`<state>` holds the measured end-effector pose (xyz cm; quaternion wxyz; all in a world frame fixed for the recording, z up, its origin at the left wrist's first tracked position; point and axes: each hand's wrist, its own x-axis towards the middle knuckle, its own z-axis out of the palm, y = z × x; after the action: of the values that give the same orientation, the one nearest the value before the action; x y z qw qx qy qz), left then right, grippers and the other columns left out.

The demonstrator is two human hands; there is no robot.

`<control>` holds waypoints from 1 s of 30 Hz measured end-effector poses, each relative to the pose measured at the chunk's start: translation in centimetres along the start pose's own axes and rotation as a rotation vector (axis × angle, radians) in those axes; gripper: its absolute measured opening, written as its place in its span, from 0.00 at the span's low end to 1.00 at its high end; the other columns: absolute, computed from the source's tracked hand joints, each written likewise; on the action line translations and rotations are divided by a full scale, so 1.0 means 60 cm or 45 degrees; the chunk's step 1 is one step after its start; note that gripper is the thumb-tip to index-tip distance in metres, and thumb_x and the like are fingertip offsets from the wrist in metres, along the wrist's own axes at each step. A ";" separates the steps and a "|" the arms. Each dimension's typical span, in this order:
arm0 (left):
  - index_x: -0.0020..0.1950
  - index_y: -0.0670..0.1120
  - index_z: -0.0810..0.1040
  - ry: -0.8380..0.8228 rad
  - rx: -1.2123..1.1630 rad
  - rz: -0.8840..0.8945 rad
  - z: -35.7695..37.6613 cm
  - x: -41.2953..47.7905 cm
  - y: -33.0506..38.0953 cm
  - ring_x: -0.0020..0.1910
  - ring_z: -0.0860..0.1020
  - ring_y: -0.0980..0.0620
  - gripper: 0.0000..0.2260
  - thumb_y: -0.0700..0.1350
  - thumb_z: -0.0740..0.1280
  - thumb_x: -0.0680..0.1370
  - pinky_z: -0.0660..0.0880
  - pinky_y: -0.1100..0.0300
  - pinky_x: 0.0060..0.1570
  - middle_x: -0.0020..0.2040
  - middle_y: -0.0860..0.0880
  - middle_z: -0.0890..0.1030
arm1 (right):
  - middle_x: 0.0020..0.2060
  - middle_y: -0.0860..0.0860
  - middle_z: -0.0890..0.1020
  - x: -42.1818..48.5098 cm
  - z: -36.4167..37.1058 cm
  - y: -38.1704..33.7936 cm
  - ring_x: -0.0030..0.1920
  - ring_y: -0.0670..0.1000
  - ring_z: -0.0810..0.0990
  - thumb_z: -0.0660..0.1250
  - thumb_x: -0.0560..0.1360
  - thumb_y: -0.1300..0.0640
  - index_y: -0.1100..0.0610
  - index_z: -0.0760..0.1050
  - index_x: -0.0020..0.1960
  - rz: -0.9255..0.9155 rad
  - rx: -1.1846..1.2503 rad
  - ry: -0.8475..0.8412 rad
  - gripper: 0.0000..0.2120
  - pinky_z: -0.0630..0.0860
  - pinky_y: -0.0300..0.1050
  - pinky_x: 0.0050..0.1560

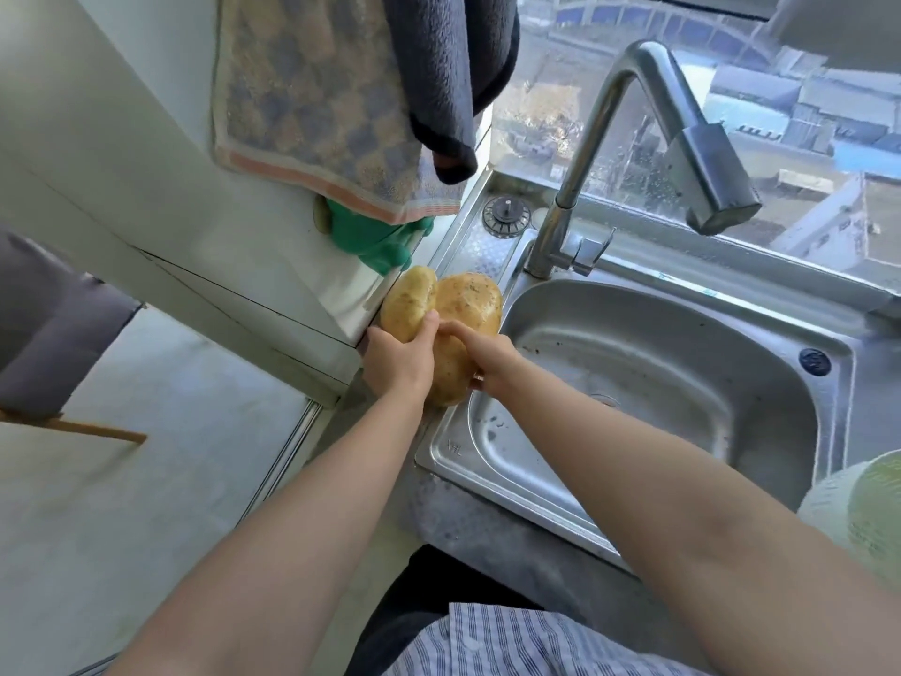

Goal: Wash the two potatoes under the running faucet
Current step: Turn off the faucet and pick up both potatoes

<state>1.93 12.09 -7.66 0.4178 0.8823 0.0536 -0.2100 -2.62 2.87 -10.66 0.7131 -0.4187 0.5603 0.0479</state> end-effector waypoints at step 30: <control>0.52 0.43 0.82 -0.931 -0.008 0.749 0.180 -0.273 0.099 0.46 0.79 0.48 0.24 0.64 0.66 0.75 0.72 0.56 0.45 0.45 0.47 0.82 | 0.55 0.58 0.83 -0.228 -0.384 0.120 0.50 0.56 0.85 0.82 0.46 0.40 0.62 0.73 0.64 -0.524 0.751 0.851 0.52 0.85 0.50 0.40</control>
<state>-14.82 1.38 -2.73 0.4537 0.7269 -0.3487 -0.3796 -28.99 -2.02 -3.61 0.5769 -0.2933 0.6539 -0.3918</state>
